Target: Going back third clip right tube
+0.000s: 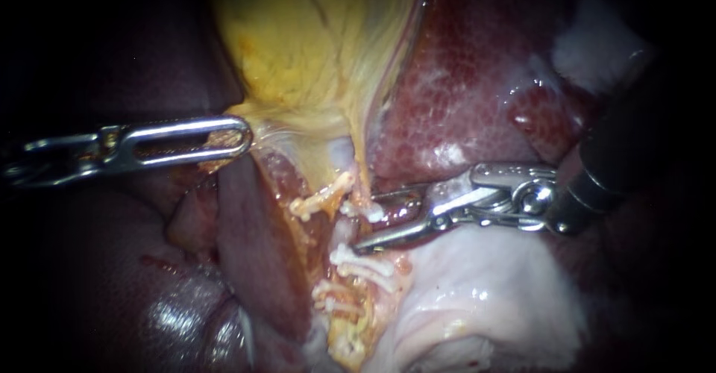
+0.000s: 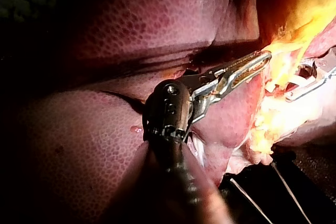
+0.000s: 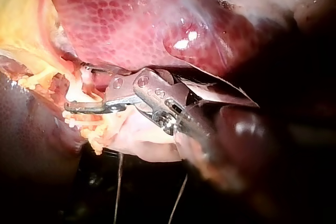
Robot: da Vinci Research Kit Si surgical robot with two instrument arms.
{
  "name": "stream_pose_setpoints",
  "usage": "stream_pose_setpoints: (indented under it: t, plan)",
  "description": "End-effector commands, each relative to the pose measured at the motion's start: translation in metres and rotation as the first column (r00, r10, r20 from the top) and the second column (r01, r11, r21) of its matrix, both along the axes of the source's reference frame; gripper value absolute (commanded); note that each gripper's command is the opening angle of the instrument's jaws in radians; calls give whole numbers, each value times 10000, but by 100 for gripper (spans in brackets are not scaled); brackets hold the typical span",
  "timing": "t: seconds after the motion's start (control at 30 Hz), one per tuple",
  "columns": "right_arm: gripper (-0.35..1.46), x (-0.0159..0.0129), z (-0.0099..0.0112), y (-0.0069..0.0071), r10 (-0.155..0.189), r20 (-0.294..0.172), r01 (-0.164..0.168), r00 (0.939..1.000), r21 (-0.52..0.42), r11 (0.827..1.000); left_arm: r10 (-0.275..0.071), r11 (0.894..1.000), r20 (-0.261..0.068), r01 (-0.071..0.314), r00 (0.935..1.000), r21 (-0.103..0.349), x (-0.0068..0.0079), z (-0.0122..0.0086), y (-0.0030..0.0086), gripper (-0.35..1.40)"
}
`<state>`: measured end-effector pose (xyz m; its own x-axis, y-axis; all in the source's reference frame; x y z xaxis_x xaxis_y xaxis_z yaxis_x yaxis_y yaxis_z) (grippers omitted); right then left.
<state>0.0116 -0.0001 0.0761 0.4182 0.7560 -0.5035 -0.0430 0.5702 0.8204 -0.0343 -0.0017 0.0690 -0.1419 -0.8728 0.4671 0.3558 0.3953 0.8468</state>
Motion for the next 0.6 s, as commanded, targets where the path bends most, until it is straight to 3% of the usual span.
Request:
stream_pose_setpoints:
  t: [0.03,0.23,0.47,0.6]
  plan:
    - [60,-3,-7,3,-14,-16,14,10000,41,10000,6,10000,4,-6,10000,-2,0,0,0,-35]
    - [60,-29,-33,20,8,-45,-8,10000,-110,9999,10,10000,6,-10,10000,-2,1,0,0,-35]
    - [60,-47,-85,37,-511,-462,447,9976,-1309,9904,7,10000,2,-7,10000,-11,0,1,-1,-35]
    - [60,-52,-110,44,-596,-493,496,9970,-1849,9815,4,10000,-1,-4,10000,-14,0,2,-1,-35]
